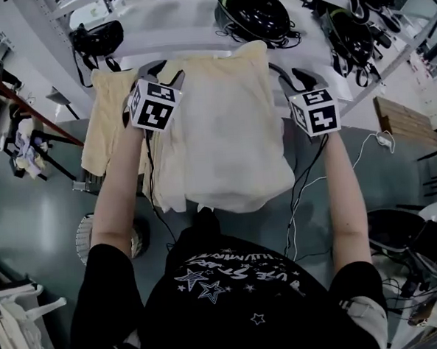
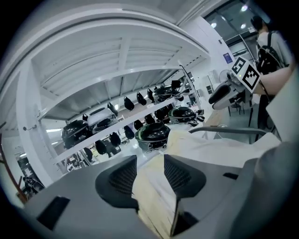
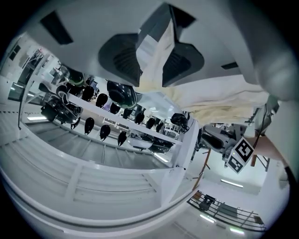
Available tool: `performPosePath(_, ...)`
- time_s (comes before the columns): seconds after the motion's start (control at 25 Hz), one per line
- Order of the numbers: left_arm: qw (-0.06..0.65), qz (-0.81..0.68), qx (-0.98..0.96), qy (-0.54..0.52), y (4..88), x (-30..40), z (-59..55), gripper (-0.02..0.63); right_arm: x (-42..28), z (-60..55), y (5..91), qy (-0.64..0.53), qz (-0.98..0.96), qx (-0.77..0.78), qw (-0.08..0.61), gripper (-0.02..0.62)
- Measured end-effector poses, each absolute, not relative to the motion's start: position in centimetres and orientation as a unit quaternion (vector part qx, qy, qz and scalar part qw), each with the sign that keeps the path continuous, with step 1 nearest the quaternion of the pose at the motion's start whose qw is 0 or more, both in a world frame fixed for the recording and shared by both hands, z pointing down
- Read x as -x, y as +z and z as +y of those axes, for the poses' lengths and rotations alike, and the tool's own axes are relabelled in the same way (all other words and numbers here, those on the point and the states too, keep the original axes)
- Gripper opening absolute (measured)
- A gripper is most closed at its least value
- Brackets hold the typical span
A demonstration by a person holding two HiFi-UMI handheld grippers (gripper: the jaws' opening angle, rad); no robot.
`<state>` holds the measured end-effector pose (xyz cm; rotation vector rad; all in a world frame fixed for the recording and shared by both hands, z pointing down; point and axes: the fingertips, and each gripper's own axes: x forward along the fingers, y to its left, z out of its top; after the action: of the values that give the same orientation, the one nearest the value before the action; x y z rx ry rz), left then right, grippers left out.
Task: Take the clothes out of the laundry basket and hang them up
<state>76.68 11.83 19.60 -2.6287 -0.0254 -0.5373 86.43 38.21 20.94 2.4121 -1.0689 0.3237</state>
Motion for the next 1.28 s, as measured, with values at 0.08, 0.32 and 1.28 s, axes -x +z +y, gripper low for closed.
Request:
performPosePath(0.08, 0.204, -0.001, 0.961, -0.189, 19.4, -74.0, 13.1, 0.189, -84.2, 39.0, 20.5, 0.108, -0.398, -0.882, 0.227, 0.152)
performPosePath(0.32, 0.147, 0.013, 0.974, -0.175, 19.7, -65.7, 16.8, 0.178, -77.6, 40.6, 19.8, 0.062, -0.41, -0.88, 0.231, 0.106)
performPosePath(1.28, 0.049, -0.005, 0.986, -0.161, 25.3, -50.1, 20.5, 0.057, -63.5, 41.5, 24.7, 0.097, -0.389, -0.912, 0.087, 0.008)
